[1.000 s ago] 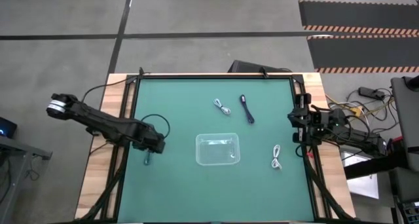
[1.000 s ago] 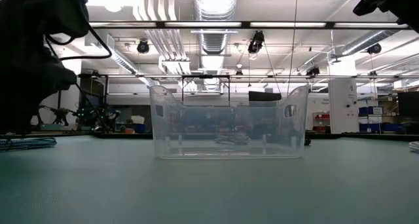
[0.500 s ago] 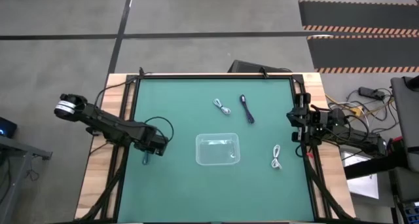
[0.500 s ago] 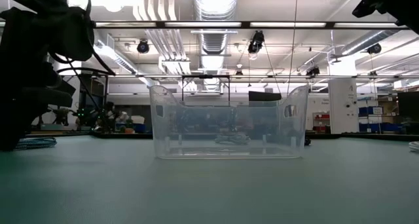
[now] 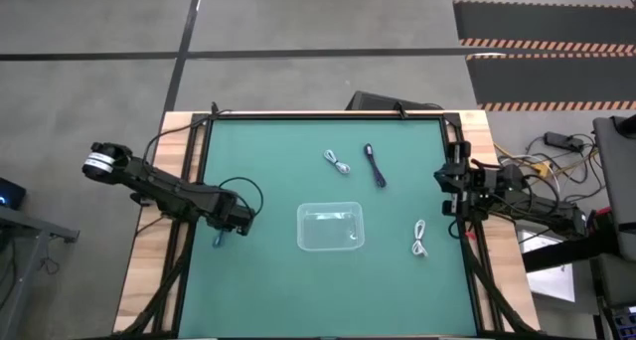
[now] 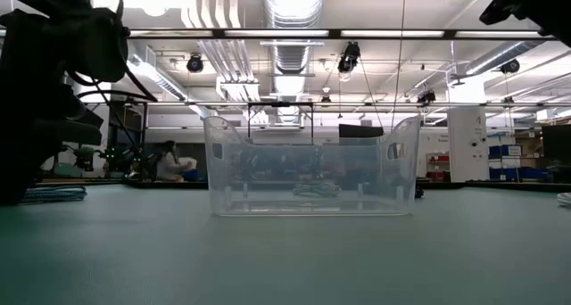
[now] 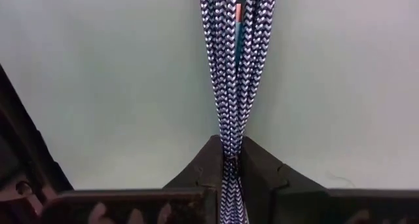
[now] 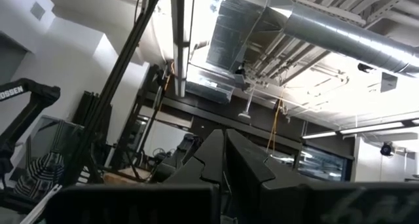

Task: Pick and place USB-C Cables
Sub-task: Put the blue charger cable into the transparent bin

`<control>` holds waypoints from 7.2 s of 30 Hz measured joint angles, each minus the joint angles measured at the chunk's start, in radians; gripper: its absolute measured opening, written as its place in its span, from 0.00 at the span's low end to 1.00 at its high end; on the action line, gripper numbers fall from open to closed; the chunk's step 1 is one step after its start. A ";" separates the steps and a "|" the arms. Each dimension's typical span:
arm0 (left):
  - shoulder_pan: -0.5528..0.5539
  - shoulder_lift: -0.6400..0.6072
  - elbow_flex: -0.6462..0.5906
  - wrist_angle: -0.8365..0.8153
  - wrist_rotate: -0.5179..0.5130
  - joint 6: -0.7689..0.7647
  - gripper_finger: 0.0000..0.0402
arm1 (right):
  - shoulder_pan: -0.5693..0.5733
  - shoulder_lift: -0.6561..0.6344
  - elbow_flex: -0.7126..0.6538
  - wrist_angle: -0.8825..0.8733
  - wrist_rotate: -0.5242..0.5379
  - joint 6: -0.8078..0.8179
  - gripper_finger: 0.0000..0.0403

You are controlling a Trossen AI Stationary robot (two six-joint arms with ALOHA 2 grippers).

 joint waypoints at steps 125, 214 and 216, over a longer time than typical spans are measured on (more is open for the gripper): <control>0.077 0.794 1.348 -0.138 -0.071 1.713 0.03 | 0.000 -0.002 0.000 -0.007 0.001 -0.044 0.02; 0.127 0.846 1.186 0.018 -0.058 1.627 0.03 | 0.000 -0.002 0.000 -0.037 0.036 -0.062 0.02; 0.127 0.846 1.186 0.018 -0.058 1.626 0.03 | 0.000 -0.002 0.000 -0.037 0.036 -0.062 0.02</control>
